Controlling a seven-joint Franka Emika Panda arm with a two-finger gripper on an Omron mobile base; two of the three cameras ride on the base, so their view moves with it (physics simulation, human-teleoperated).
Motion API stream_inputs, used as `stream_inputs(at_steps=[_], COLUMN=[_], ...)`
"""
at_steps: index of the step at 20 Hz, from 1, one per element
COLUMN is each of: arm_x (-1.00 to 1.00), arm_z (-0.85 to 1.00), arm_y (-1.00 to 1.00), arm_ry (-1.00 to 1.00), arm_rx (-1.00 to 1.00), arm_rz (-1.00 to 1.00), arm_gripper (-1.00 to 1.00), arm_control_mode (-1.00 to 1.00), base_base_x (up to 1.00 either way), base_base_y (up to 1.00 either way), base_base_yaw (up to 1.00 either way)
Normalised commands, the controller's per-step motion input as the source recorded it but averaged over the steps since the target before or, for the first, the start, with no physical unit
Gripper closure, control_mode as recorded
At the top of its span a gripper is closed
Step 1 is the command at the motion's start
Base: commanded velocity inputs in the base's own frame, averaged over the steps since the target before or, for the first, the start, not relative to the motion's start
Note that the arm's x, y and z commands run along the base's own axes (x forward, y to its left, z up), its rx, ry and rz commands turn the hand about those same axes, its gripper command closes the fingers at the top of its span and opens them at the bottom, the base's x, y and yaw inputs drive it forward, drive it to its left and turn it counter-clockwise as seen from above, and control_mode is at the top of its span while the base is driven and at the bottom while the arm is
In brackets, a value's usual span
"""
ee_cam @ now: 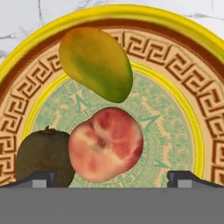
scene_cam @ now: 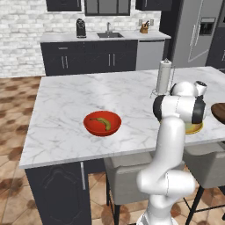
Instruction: Take the fruits from the plate on the dining counter and place two fruits in each bowl.
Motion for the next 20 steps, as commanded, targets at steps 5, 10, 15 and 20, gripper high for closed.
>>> stream_inputs(at_steps=[5,10,15,20], arm_x=[-0.16,0.31,0.04,0.00], arm_z=[0.00,0.00,-0.04,-0.22], arm_y=[0.01,0.05,0.01,0.00], arm_ry=[0.00,0.00,0.00,0.00], arm_rx=[0.00,0.00,0.00,0.00], arm_rz=[0.00,0.00,0.00,0.00], arm_gripper=[-1.00,-1.00,-1.00,-1.00], arm_control_mode=[-1.00,-1.00,-1.00,-1.00], base_base_x=[0.00,0.00,0.00,0.00], base_base_y=[0.00,0.00,0.00,0.00], base_base_yaw=[0.00,0.00,0.00,0.00])
